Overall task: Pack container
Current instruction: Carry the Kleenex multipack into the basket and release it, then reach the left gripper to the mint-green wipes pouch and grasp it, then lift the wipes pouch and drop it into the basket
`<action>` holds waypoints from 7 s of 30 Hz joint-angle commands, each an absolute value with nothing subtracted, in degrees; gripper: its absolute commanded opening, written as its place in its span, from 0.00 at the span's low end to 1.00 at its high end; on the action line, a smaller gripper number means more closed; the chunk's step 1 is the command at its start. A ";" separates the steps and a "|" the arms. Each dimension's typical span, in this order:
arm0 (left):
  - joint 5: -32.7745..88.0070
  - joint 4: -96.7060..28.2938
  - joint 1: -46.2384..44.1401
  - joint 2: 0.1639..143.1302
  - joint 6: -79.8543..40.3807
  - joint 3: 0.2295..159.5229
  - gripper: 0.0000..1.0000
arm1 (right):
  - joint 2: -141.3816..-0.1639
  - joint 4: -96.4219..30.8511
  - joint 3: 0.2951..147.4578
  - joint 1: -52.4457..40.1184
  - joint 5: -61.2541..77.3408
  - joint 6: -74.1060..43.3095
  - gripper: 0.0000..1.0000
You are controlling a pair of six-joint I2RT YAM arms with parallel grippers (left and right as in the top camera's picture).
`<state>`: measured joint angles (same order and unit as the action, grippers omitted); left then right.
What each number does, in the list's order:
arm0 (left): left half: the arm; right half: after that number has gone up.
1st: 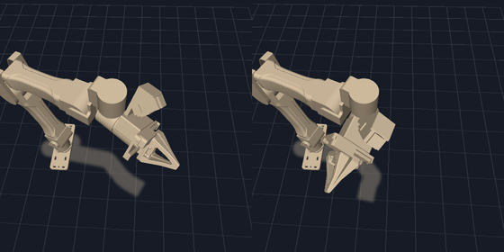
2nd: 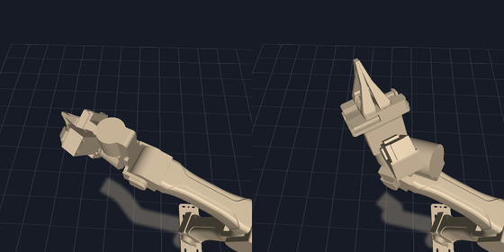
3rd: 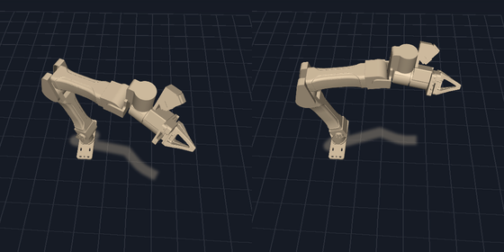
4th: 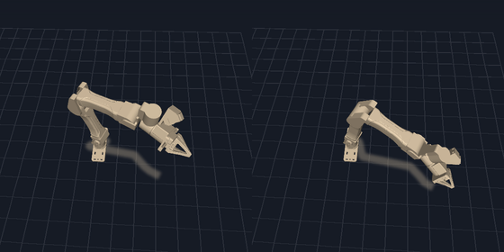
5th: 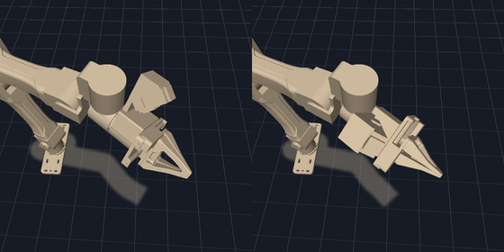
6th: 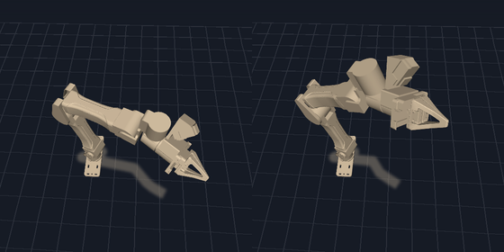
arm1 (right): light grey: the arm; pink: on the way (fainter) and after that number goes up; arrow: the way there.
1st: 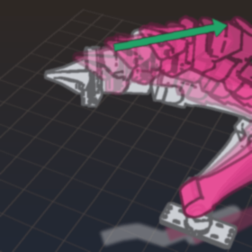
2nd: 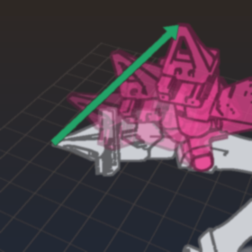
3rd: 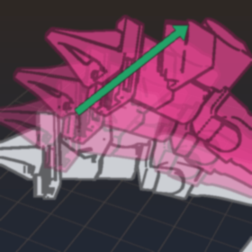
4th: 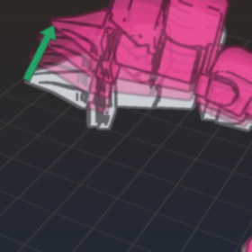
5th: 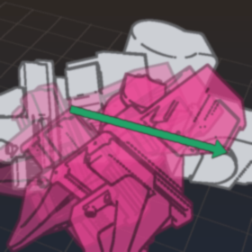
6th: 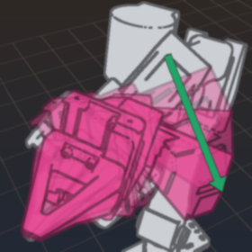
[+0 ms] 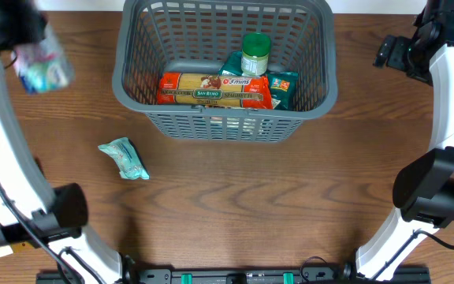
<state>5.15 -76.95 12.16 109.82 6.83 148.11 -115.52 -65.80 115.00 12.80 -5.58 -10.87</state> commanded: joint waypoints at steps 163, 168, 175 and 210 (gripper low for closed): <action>3.86 -45.01 9.56 97.84 -10.98 63.77 0.19 | -115.79 -69.45 114.89 11.53 -4.05 -5.52 0.99; 3.79 -45.45 9.56 90.83 -10.39 64.95 0.06 | -115.79 -69.45 114.89 11.53 -4.05 -5.52 0.99; -4.05 -54.19 9.56 82.59 -10.11 73.21 0.06 | -115.79 -69.43 114.89 11.53 -4.05 -5.52 0.99; -1.10 -32.21 -11.18 81.45 41.08 97.95 0.06 | -115.79 -70.32 114.89 11.53 -4.05 -5.52 0.99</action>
<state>-4.32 -34.46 -7.73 79.68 24.64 96.57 -115.52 -70.11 115.00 11.86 -4.29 -5.80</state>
